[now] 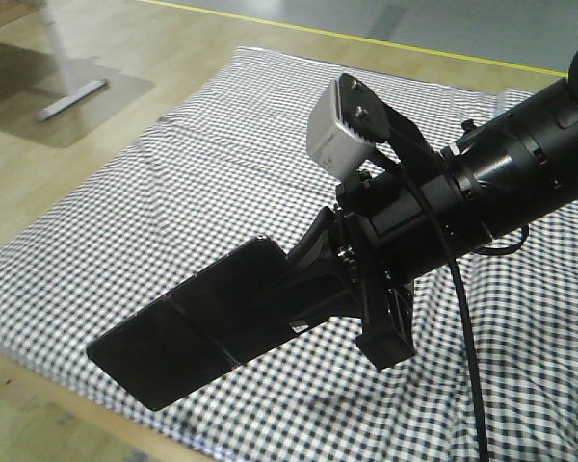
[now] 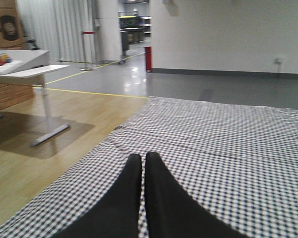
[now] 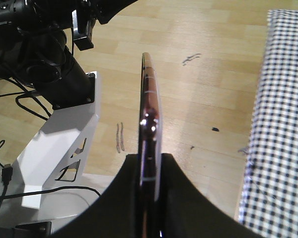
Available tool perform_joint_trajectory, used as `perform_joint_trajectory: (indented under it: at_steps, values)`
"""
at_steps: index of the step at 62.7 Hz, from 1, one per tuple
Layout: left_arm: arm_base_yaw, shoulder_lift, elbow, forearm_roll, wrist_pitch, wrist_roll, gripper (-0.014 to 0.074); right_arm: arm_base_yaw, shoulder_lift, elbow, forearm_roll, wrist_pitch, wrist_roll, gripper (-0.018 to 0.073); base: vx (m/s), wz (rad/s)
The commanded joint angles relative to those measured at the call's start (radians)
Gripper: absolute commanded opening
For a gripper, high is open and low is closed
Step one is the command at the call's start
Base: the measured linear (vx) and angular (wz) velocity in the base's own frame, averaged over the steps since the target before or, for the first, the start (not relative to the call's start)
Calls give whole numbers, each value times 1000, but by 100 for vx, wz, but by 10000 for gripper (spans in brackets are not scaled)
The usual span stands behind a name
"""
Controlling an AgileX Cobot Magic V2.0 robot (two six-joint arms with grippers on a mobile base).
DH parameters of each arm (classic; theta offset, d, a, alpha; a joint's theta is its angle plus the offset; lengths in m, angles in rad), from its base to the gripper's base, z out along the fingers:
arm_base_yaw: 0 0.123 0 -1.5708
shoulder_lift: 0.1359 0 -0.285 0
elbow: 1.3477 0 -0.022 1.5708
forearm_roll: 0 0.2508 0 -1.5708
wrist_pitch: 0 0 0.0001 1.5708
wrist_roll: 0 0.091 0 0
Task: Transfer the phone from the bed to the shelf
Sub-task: 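Hold the phone in the right gripper while the base turns away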
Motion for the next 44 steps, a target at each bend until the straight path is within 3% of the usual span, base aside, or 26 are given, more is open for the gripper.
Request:
perform_joint_trajectory:
  at_steps: [1, 44]
  values:
    - [2, -6, -24, -11, -75, -9, 1, 2, -36, -27, 71, 48, 1, -2, -13, 49]
    - [2, -6, -24, -11, -75, -9, 1, 2, -36, -27, 71, 48, 1, -2, -12, 46]
